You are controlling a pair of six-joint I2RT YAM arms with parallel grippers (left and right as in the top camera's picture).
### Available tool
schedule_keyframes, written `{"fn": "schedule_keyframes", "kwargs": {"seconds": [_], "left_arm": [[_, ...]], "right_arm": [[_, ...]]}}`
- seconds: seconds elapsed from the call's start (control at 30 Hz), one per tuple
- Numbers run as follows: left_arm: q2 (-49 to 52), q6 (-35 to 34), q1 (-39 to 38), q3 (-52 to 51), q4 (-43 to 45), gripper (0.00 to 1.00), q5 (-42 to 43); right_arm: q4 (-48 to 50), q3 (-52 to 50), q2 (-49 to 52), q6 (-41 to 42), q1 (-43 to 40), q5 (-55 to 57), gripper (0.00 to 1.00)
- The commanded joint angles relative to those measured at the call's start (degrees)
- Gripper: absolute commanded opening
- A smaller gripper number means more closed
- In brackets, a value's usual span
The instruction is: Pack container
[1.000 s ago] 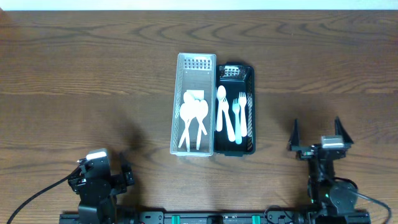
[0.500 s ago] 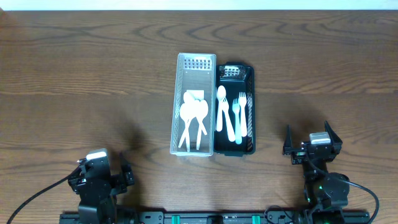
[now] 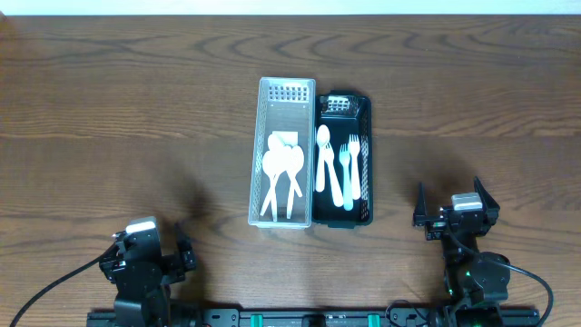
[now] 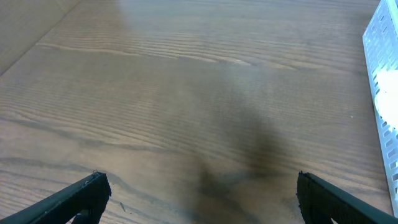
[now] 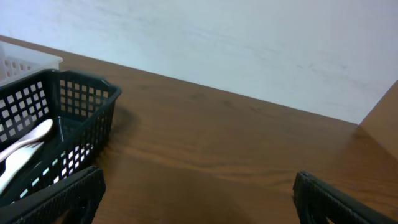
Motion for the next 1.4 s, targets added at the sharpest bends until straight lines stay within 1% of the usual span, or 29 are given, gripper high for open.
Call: {"fn": "schedule_keyframes", "kwargs": {"seconds": [0.0,0.07,0.13,0.23,0.3,0.43,0.53,0.6,0.73,0.8,1.37], "left_arm": [[-0.28,0.74,-0.17,0.04,-0.31,0.98,-0.92],[-0.35,-0.02,0.02,0.04,-2.34,0.98,0.31],[-0.52,-0.57,1.86,-0.11,-2.21,0.98,5.38],[-1.62,-0.52,6.05,-1.66,3.30,0.98,12.17],[-2.05,0.90,8.33,-4.39,10.82,0.98,16.02],[-2.05,5.86,8.72,-12.98,28.28,0.98,21.33],[-2.05,6.08,8.72,-20.65,41.33,0.98,23.85],[-2.05,6.10,8.72,-25.46,48.37,0.98,25.59],[-2.05,6.01,8.57,-25.66,47.82,0.98,25.97],[-2.05,4.00,8.57,-25.66,47.78,0.98,25.97],[-1.95,3.93,8.57,-25.66,47.91,0.98,25.94]], "right_arm": [[-0.28,-0.09,-0.22,-0.79,-0.59,0.15,0.99],[-0.28,-0.09,-0.22,-0.79,-0.59,0.15,0.99],[-0.28,-0.09,-0.22,-0.79,-0.59,0.15,0.99],[-0.28,-0.09,-0.22,-0.79,-0.59,0.15,0.99],[-0.28,-0.09,-0.22,-0.79,-0.59,0.15,0.99],[-0.28,-0.09,-0.22,-0.79,-0.59,0.15,0.99],[-0.28,-0.09,-0.22,-0.79,-0.59,0.15,0.99],[-0.28,-0.09,-0.22,-0.79,-0.59,0.15,0.99],[-0.28,-0.09,-0.22,-0.79,-0.59,0.15,0.99],[-0.28,-0.09,-0.22,-0.79,-0.59,0.15,0.99],[-0.28,-0.09,-0.22,-0.79,-0.59,0.15,0.99]]}}
